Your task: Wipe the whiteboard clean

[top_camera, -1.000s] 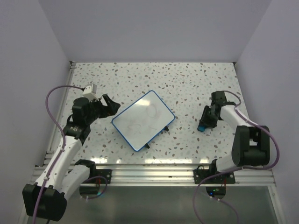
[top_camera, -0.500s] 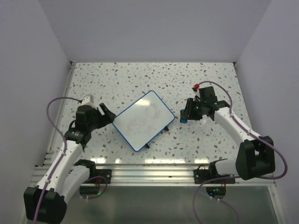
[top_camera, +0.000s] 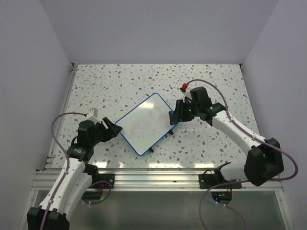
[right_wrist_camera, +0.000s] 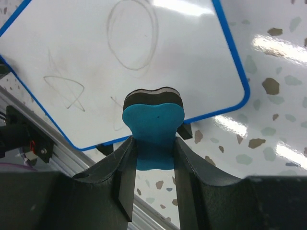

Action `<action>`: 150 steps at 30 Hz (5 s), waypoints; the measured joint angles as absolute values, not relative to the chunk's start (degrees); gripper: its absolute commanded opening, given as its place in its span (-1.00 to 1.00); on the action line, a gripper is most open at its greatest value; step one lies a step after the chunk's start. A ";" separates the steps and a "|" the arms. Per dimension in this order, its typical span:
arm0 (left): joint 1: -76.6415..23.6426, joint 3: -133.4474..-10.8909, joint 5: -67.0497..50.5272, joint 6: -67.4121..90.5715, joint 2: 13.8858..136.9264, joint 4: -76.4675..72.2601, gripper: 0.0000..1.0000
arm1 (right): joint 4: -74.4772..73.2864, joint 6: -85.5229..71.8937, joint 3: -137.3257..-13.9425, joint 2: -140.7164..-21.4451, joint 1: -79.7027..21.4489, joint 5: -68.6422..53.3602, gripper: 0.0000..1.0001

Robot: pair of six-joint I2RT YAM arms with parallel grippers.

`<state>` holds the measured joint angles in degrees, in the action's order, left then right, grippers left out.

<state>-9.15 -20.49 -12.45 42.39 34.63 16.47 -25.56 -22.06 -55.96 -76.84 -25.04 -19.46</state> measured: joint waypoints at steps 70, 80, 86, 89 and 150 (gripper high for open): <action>-9.43 -2.90 -25.65 48.49 40.12 -22.63 -1.00 | -21.04 -18.28 -68.75 -92.64 -48.80 -5.19 -1.00; -9.47 -2.90 -23.68 50.26 40.47 -21.32 -1.00 | -21.45 -17.93 -68.75 -92.25 -48.82 -5.30 -1.00; -9.45 -3.53 -23.42 51.70 45.36 -23.68 -1.00 | -22.94 -17.67 -71.33 -94.54 -49.50 -5.50 -1.00; -9.45 -3.88 -23.66 51.96 47.75 -25.47 -1.00 | -23.51 -17.06 -72.93 -95.57 -50.22 -5.39 -1.00; -9.43 -3.99 -23.57 51.42 50.33 -27.35 -1.00 | -38.17 -15.55 -88.84 -110.02 -50.76 10.22 -1.00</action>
<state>-9.43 -3.99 -23.57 51.42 50.33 -27.35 -38.17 -15.55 -88.84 -110.02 -50.76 10.22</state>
